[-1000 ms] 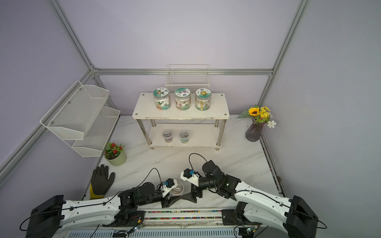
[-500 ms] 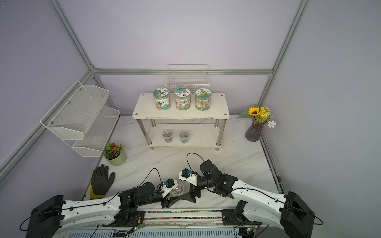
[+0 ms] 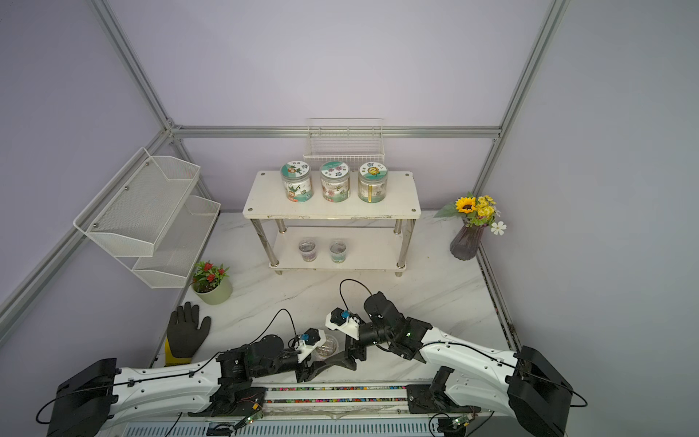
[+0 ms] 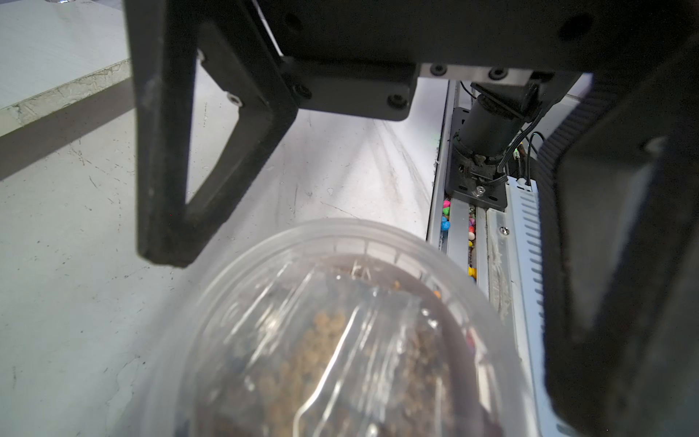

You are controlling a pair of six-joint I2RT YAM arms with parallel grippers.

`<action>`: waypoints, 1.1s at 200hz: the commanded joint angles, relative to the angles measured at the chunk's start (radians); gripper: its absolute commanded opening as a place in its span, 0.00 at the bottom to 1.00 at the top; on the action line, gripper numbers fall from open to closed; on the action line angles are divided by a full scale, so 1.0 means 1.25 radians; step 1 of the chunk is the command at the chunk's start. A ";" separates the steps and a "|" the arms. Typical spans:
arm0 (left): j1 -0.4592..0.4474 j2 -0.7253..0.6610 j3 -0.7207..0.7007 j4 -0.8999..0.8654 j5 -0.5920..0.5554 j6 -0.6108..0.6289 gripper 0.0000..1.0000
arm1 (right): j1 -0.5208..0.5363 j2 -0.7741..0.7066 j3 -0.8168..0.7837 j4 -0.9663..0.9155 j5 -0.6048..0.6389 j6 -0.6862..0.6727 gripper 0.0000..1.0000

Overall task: Place the seed container on the shelf
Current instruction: Pick up the seed jar at the center of the board.

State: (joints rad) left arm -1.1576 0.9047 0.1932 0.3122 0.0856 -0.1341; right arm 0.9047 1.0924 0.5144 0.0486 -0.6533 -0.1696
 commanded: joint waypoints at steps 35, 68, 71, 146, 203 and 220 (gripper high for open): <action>0.003 -0.017 0.026 0.031 0.006 0.016 0.60 | 0.013 0.007 0.008 -0.008 -0.001 -0.006 0.97; 0.002 -0.021 0.027 0.028 0.005 0.016 0.60 | 0.022 0.010 0.008 -0.022 0.006 -0.017 0.97; 0.002 -0.021 0.028 0.028 0.006 0.016 0.60 | 0.022 0.010 0.008 -0.022 0.007 -0.016 0.97; 0.002 -0.020 0.027 0.032 0.014 0.016 0.60 | 0.024 0.039 0.021 -0.006 0.011 -0.023 0.97; 0.002 -0.015 0.027 0.036 0.019 0.016 0.60 | 0.024 0.025 0.024 0.020 0.006 -0.014 0.97; 0.003 -0.015 0.027 0.037 0.020 0.016 0.60 | 0.024 0.018 0.025 0.026 0.002 -0.011 0.97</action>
State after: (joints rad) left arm -1.1576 0.8932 0.1932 0.3122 0.0921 -0.1337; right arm 0.9276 1.1385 0.5144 0.0383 -0.6449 -0.1848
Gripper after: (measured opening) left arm 0.604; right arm 0.974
